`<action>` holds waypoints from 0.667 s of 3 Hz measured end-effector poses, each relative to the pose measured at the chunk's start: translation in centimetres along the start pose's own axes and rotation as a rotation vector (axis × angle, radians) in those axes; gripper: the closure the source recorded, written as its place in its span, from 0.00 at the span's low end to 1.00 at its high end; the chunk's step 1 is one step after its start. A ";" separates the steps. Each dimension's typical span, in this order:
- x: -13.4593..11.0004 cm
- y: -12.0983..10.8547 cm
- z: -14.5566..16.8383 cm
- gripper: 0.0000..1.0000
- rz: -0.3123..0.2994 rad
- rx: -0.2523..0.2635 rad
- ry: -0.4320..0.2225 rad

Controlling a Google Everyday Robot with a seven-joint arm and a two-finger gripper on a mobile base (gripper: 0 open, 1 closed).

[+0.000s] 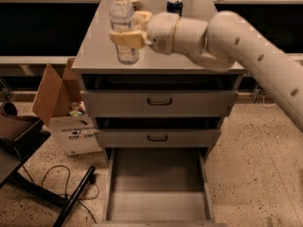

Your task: Place blue plastic bottle into bottom drawer

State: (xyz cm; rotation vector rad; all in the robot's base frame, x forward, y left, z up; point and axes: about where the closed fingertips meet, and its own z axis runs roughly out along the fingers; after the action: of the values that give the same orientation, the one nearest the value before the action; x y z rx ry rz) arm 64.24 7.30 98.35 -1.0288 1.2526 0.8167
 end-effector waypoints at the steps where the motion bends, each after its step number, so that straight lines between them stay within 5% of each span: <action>1: 5.2 3.0 -3.0 1.00 0.080 0.055 0.018; 2: 13.7 7.4 -4.0 1.00 0.160 0.058 0.048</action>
Offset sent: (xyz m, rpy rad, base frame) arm -0.1080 -0.0101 -0.2932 0.0068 0.2994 -0.0512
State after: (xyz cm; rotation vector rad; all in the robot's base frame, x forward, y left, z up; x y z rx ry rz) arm 58.14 5.47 83.60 -0.9144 1.4051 0.8771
